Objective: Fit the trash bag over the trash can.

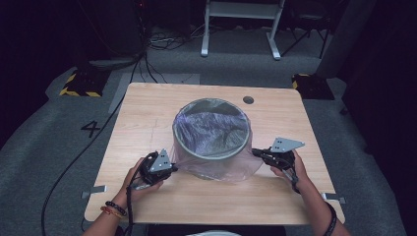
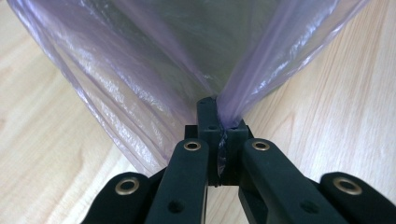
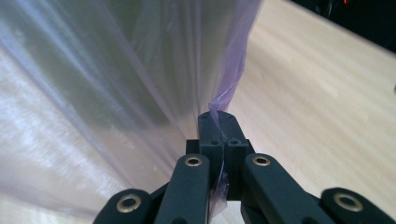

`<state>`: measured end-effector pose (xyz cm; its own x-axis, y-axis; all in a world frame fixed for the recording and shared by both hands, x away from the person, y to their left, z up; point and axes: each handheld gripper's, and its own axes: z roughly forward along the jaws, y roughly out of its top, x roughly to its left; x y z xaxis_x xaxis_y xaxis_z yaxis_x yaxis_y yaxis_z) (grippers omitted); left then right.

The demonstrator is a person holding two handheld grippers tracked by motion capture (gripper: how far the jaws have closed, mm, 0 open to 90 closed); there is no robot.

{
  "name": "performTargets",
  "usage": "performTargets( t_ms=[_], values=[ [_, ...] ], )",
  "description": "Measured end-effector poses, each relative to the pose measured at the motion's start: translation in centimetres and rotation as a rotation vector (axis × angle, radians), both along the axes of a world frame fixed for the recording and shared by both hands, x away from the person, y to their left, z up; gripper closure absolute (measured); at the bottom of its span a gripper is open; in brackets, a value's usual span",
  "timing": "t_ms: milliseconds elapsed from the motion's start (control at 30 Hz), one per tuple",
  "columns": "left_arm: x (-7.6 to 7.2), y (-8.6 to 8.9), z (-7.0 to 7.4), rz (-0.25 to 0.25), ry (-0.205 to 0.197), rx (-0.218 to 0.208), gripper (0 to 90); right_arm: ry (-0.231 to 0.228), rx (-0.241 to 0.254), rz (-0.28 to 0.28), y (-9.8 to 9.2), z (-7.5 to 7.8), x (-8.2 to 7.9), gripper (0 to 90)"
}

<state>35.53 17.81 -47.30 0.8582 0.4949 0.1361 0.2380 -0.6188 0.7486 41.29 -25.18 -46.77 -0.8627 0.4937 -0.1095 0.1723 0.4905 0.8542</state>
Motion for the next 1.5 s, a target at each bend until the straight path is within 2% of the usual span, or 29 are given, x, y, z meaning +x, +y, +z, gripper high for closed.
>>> performTargets(
  t_ms=[133,267,367,467,633,800,900,967,1033,1100,1200,1267,1367,1433,1500],
  values=[
    [0.6,0.4,-0.7,0.009,0.033,0.013,89.7,0.039,-0.017,-0.035,0.0,-1.1,0.8,90.0],
    [1.2,0.6,-1.4,0.021,0.068,0.024,89.8,0.065,-0.056,-0.059,0.3,-1.9,1.5,90.0],
    [1.5,0.6,-1.9,0.031,0.081,0.049,89.7,0.087,-0.085,-0.083,0.7,-2.5,2.1,90.0],
    [1.8,0.8,-2.2,0.046,0.086,0.045,89.7,0.105,-0.100,-0.111,1.1,-3.0,2.7,90.0],
    [2.3,1.5,-2.6,0.058,0.102,-0.007,89.5,0.125,-0.103,-0.142,1.5,-3.4,3.4,90.0],
    [2.6,1.9,-2.7,0.073,0.103,-0.029,87.9,0.127,-0.096,-0.158,1.4,-3.4,3.7,90.0],
    [2.5,2.1,-2.7,0.081,0.104,-0.040,80.8,0.119,-0.095,-0.158,1.4,-3.4,3.6,90.0],
    [2.3,2.3,-2.5,0.096,0.100,-0.053,69.8,0.117,-0.083,-0.173,1.1,-3.4,3.6,90.0],
    [2.0,2.5,-2.3,0.102,0.102,-0.071,63.4,0.117,-0.073,-0.172,0.8,-3.2,3.5,85.6],
    [1.8,2.7,-2.2,0.129,0.108,-0.082,49.6,0.114,-0.070,-0.177,0.6,-3.0,3.4,79.5],
    [1.4,3.0,-2.1,0.166,0.114,-0.090,30.2,0.099,-0.073,-0.172,0.0,-2.6,3.2,59.8],
    [1.1,3.1,-2.0,0.179,0.126,-0.111,16.8,0.093,-0.071,-0.179,-0.5,-2.2,3.1,49.0],
    [0.6,3.3,-1.5,0.217,0.105,-0.146,15.6,0.081,-0.039,-0.178,-1.2,-1.6,2.9,38.6],
    [0.2,3.3,-1.1,0.211,0.087,-0.161,15.3,0.064,-0.021,-0.189,-1.5,-1.1,2.7,32.4],
    [0.1,3.1,-0.7,0.205,0.081,-0.172,15.3,0.046,-0.003,-0.206,-1.9,-0.6,2.6,30.1]
  ],
)
